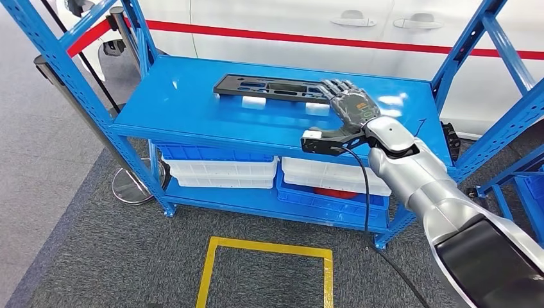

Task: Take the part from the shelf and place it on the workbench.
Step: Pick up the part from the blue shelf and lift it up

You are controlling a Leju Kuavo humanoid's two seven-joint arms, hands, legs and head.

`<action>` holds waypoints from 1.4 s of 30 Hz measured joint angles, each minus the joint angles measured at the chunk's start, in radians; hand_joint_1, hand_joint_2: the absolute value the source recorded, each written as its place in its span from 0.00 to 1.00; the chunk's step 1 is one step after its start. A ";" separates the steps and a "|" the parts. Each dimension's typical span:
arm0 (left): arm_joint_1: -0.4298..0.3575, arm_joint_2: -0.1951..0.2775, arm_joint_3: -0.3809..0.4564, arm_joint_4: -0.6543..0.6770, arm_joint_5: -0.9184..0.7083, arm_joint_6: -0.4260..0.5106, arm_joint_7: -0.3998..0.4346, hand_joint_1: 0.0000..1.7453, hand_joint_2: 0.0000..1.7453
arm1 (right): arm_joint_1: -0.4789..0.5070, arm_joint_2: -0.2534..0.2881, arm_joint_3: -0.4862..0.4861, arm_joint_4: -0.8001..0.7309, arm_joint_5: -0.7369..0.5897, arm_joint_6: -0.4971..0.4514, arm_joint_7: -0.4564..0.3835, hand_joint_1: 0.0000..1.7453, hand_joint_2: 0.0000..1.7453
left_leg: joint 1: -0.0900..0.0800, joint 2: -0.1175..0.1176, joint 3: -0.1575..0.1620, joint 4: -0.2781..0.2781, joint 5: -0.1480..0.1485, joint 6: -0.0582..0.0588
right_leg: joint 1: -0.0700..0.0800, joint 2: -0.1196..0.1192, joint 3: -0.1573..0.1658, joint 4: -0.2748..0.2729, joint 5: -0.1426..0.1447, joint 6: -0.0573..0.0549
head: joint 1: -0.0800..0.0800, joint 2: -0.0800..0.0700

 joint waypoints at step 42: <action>0.015 0.008 0.024 0.000 0.003 -0.012 0.002 0.00 1.00 | 0.050 -0.014 0.016 0.014 0.002 -0.019 0.017 0.00 0.00 | 0.059 -0.005 -0.127 0.164 -0.006 -0.083 | -0.020 0.006 -0.006 -0.040 0.040 -0.017 | -0.001 0.000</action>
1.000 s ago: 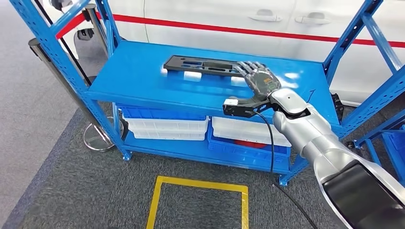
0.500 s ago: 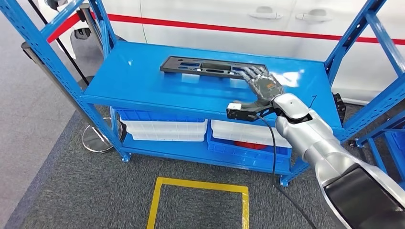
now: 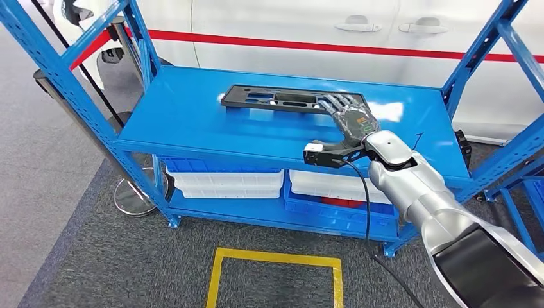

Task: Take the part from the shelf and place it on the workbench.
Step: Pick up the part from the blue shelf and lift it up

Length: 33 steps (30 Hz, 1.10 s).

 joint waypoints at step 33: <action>-0.010 0.003 -0.003 0.000 -0.004 -0.009 0.008 0.00 1.00 | 0.048 -0.025 0.000 -0.004 0.017 -0.006 0.017 0.00 0.00 | -0.013 -0.010 0.087 -0.162 0.030 0.067 | 0.028 -0.005 -0.028 0.074 -0.042 0.028 | 0.002 0.000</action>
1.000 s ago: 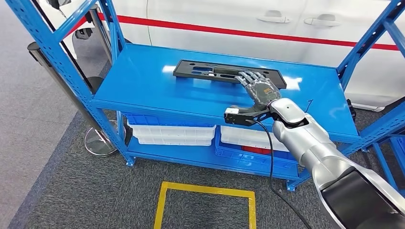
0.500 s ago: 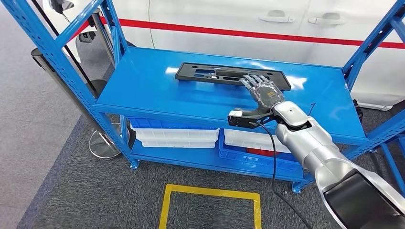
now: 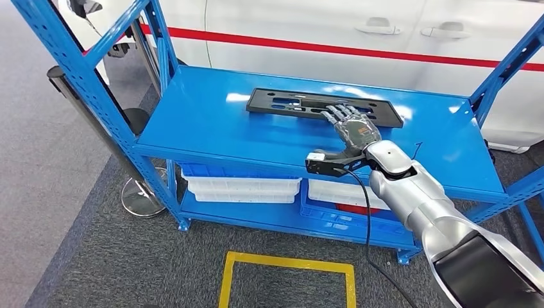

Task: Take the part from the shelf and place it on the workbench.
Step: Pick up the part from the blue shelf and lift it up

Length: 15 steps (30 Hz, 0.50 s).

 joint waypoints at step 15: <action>0.003 -0.004 0.000 0.000 0.003 -0.004 -0.003 0.00 1.00 | 0.030 -0.015 -0.004 -0.008 0.022 -0.014 0.032 0.00 0.00 | -0.015 -0.002 0.089 0.036 -0.062 -0.018 | 0.017 0.001 -0.031 -0.066 0.078 -0.056 | 0.002 0.000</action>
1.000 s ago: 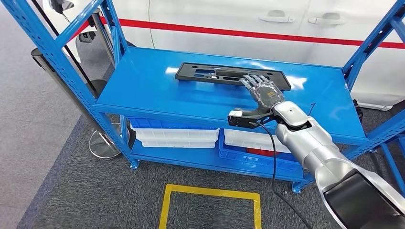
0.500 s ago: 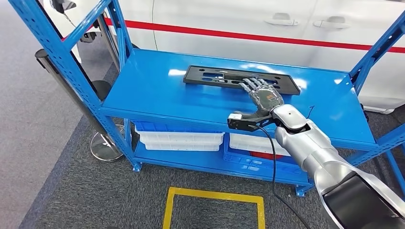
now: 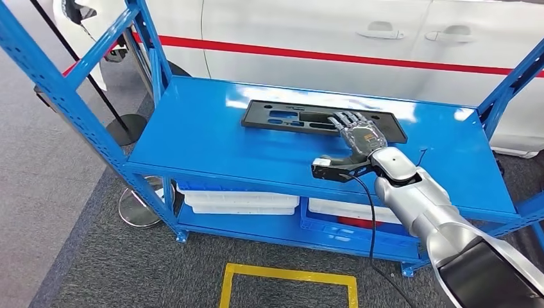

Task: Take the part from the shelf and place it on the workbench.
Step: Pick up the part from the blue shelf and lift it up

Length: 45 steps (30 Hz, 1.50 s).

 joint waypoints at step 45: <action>-0.017 0.007 0.001 0.000 0.029 0.007 0.004 0.00 1.00 | 0.045 0.123 -0.110 0.020 -0.445 0.506 -0.169 0.00 0.00 | 0.004 0.001 -0.074 -0.062 0.077 0.003 | 0.001 0.012 0.036 0.010 -0.039 0.020 | 0.002 0.000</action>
